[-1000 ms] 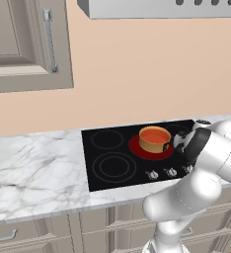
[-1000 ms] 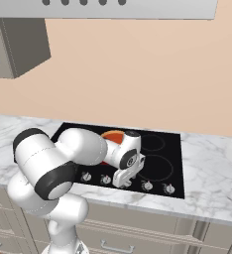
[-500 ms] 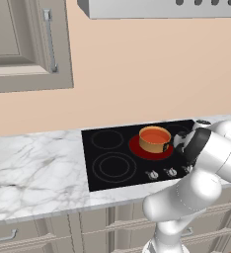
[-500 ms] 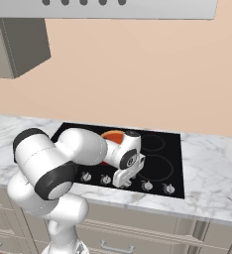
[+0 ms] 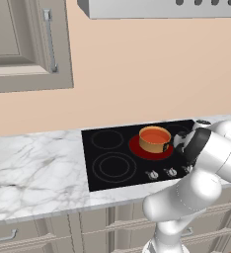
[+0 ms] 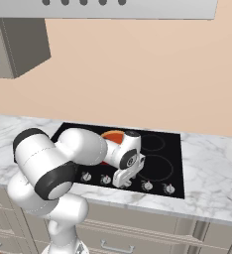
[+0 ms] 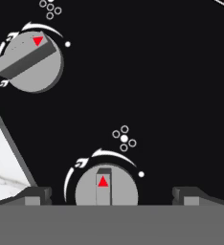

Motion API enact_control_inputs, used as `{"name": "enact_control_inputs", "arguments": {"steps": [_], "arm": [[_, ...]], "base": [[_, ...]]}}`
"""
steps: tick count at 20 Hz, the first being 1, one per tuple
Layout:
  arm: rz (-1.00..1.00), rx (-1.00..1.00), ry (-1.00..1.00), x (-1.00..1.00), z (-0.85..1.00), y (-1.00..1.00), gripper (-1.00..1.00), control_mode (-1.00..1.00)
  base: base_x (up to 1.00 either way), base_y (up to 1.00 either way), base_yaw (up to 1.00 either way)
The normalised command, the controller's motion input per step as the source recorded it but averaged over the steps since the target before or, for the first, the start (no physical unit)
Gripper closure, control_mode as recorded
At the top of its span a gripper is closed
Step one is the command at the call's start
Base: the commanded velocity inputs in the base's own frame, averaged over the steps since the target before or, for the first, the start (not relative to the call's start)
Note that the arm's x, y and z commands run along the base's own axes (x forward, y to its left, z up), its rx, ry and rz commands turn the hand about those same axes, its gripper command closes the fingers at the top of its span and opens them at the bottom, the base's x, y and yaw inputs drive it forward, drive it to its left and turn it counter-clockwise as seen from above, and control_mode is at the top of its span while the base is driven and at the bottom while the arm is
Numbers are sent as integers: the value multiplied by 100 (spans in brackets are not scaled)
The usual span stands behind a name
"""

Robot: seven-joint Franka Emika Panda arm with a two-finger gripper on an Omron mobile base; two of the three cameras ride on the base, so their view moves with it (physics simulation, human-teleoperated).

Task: Wait until the marinara sauce is simmered to a deep red color and then turn off the stove.

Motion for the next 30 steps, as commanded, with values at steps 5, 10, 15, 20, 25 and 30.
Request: {"name": "enact_control_inputs", "arguments": {"steps": [5, 10, 15, 20, 25, 30], "arm": [[0, 0, 0, 0, 0, 0, -100, -100], [0, 0, 0, 0, 0, 0, -100, -100], [0, 0, 0, 0, 0, 0, -100, -100], [0, 0, 0, 0, 0, 0, -100, -100], [0, 0, 0, 0, 0, 0, -100, -100], [0, 0, 0, 0, 0, 0, -100, -100]], "base": [[0, 0, 0], [0, 0, 0], [0, 0, 0], [0, 0, 0], [0, 0, 0], [0, 0, 0]]}}
